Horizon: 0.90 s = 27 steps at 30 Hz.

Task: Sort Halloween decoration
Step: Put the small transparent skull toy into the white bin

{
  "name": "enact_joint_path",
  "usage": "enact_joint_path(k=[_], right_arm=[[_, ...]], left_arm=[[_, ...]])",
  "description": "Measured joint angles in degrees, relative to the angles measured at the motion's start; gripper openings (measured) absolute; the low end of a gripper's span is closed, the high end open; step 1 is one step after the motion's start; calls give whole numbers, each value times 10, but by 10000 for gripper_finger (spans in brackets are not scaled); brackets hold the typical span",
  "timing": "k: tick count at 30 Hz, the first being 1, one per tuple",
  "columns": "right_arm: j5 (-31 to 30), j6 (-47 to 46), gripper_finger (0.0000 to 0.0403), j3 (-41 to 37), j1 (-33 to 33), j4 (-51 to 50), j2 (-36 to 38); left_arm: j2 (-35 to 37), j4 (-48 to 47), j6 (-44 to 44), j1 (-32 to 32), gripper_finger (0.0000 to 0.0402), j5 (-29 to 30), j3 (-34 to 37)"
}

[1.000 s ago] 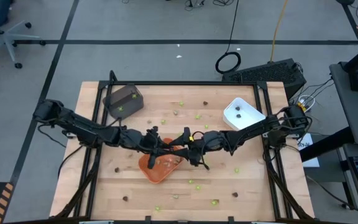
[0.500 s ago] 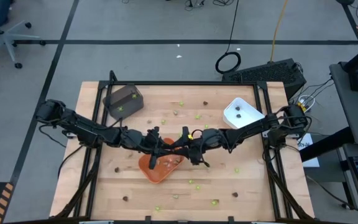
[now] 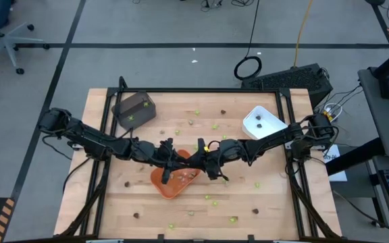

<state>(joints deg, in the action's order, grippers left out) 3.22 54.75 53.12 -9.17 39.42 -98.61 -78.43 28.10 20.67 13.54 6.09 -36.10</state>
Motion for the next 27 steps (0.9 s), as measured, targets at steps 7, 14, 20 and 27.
enact_joint_path(k=[7, 14, 20, 27], right_arm=[[2, -56, 54, 0, -1, 1, 0], [2, -104, 51, 0, -7, -2, -2], [-1, -146, 51, 0, -10, -3, -2], [-3, -196, 51, 0, -19, -35, 4]], left_arm=[[0, 2, 1, 0, 95, -17, 0], [8, 1, -2, 0, 194, -16, 0], [42, -12, -4, -1, 245, -16, 0], [113, -126, -4, 7, 249, 73, 0]])
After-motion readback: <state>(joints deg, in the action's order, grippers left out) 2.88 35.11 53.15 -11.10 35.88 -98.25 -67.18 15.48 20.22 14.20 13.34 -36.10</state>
